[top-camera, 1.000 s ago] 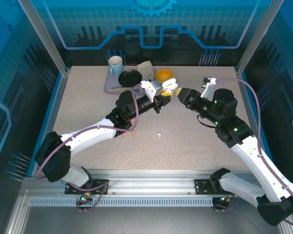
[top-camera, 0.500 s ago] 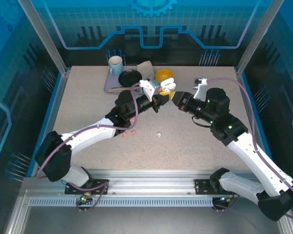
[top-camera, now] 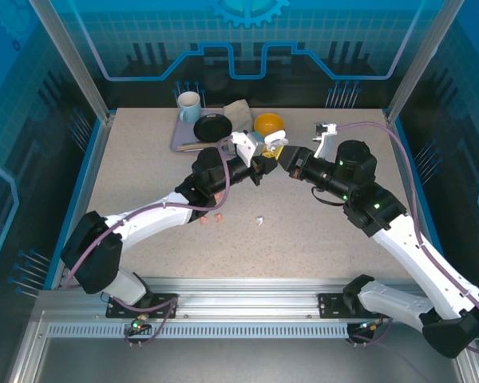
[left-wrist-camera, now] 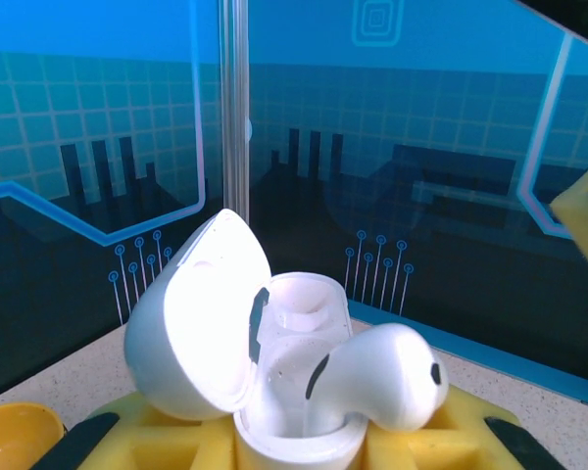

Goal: Insert the wireless bluetooth earbuds into the charging case

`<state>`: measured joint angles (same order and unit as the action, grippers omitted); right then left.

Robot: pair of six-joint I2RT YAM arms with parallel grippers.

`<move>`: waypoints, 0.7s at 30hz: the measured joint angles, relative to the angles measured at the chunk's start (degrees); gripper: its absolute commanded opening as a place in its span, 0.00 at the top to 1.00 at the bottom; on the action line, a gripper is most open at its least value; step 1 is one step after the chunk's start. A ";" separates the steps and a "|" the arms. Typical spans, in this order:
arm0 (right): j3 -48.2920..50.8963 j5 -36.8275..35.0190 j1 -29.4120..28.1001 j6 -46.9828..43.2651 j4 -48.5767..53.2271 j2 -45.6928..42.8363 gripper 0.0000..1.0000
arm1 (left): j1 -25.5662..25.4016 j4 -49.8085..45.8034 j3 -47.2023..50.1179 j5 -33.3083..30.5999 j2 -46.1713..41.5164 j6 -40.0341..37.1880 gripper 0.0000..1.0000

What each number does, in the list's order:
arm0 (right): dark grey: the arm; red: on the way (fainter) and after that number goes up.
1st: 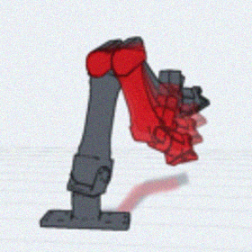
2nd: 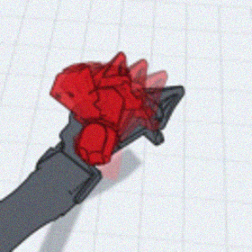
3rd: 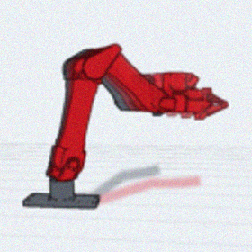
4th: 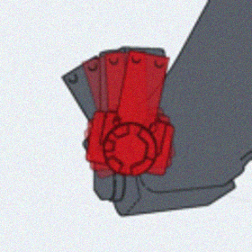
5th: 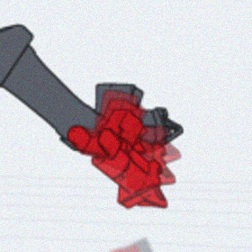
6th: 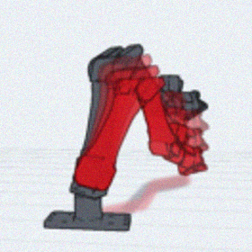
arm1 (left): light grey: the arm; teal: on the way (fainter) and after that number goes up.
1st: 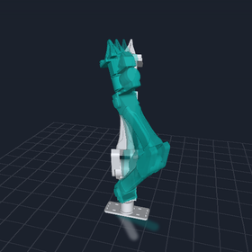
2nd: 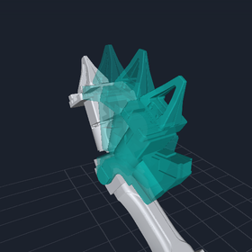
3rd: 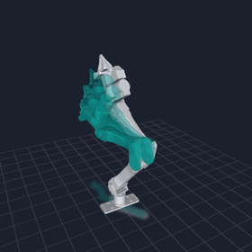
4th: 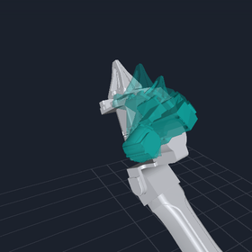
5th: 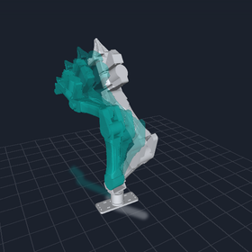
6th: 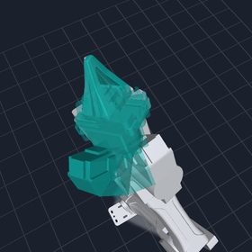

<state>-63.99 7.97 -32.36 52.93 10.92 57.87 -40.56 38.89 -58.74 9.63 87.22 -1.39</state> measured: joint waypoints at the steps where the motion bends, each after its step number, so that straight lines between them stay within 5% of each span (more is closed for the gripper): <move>1: 0.00 0.00 -0.02 0.00 0.00 0.20 0.89 | 0.00 -0.02 0.00 0.15 0.00 0.00 1.00; 21: 0.09 -0.46 0.15 -0.90 0.22 2.01 0.89 | 0.00 0.00 0.00 0.66 0.00 0.00 1.00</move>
<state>-63.90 7.51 -32.21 52.03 11.14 59.88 -40.56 38.89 -58.74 10.28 87.22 -1.39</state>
